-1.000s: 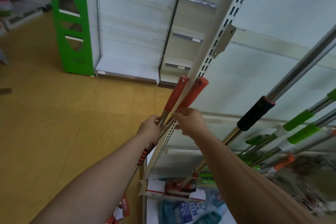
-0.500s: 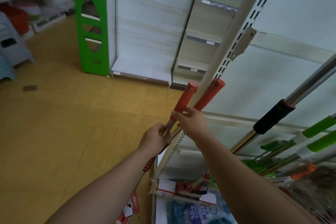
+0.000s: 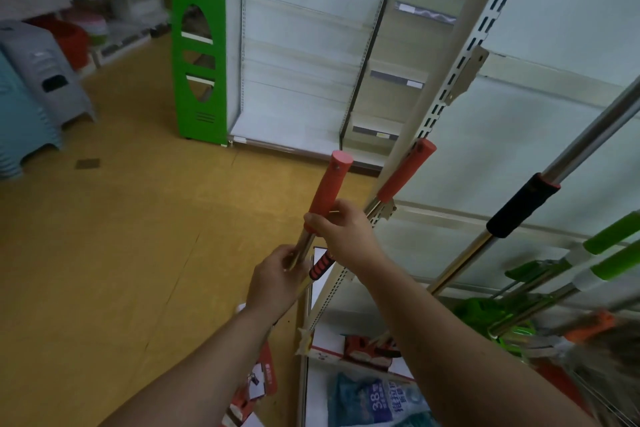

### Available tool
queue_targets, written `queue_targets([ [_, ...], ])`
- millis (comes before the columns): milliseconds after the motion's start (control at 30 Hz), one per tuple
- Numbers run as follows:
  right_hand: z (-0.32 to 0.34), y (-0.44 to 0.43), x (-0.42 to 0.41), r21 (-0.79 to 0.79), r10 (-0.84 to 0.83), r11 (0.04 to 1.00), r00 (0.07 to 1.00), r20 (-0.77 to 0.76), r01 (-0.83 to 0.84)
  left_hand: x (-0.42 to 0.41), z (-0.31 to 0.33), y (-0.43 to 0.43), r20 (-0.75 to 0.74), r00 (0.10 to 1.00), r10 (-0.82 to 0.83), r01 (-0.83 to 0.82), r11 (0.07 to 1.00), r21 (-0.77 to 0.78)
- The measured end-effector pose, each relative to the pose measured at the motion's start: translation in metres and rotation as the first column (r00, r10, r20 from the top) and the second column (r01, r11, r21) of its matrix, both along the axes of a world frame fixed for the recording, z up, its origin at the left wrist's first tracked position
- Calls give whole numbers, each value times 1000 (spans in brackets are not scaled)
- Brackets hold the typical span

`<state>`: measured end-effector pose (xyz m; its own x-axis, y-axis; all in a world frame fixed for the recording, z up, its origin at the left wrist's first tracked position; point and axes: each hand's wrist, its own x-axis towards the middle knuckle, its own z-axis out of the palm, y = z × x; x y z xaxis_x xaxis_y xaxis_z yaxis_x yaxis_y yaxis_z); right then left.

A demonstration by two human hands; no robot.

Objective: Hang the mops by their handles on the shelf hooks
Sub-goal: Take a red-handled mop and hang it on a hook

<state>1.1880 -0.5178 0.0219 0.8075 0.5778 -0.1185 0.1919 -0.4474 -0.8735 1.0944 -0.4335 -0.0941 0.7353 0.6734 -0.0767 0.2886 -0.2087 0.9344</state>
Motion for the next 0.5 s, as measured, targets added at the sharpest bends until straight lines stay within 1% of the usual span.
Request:
queue_targets([
  [67,2,1,-10,13,45,999,999,12,-45,-12,2,-1,1,1000,24,-24,1000,-17],
  [233,12,-5,-37,25,142,990,990,9,-142,-42,13,0,-36,999,-5,4,1000,-24],
  [300,18,-9,-48,32,181,983,983,20,-182,-57,18,0,-31,999,-9,7,998,-62],
  [367,29,-15,-59,36,220,975,975,44,-221,-70,24,0,4,1000,-9,9,994,-109],
  [500,63,-33,-74,81,260,960,961,96,-268,-87,61,-13,22,1000,-15,17,998,-62],
])
